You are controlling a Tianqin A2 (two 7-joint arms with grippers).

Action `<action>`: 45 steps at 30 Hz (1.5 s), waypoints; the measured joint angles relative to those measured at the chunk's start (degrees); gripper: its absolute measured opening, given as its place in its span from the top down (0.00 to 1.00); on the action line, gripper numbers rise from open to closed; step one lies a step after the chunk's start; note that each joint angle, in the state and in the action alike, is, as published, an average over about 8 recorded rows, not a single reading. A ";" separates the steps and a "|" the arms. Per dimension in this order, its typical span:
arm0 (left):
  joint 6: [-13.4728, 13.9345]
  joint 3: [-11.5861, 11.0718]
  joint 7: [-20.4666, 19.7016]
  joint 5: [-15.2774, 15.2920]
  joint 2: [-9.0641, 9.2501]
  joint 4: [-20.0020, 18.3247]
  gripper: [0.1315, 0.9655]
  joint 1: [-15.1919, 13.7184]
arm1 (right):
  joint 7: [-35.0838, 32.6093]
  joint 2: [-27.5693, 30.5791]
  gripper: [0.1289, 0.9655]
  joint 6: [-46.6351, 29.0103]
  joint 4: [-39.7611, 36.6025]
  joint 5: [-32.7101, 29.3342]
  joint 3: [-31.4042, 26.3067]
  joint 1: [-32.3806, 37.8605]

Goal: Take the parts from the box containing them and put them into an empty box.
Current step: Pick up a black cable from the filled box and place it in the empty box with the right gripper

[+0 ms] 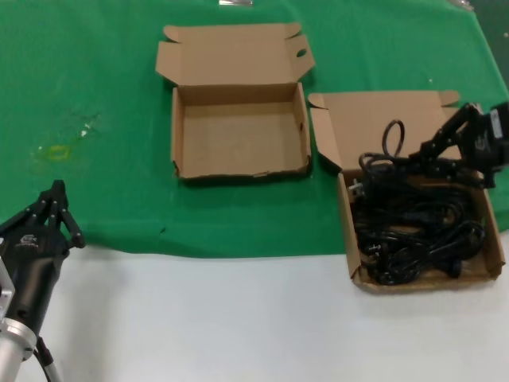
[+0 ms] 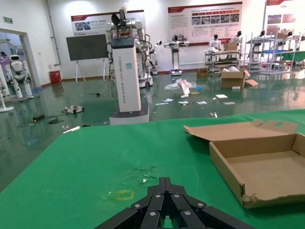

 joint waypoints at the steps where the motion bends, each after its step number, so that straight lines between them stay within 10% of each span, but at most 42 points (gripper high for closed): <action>1: 0.00 0.00 0.00 0.00 0.00 0.00 0.99 0.00 | 0.53 -0.45 0.90 0.33 -0.29 0.10 0.09 0.14; 28: 0.00 0.00 0.02 -0.01 0.00 0.00 0.99 0.00 | 1.05 -19.75 0.90 16.21 -10.42 -4.83 -4.43 3.40; 45: 0.00 0.00 0.01 -0.01 0.00 0.00 0.99 0.00 | -13.68 -35.13 0.90 24.06 -36.57 -2.95 -3.87 13.13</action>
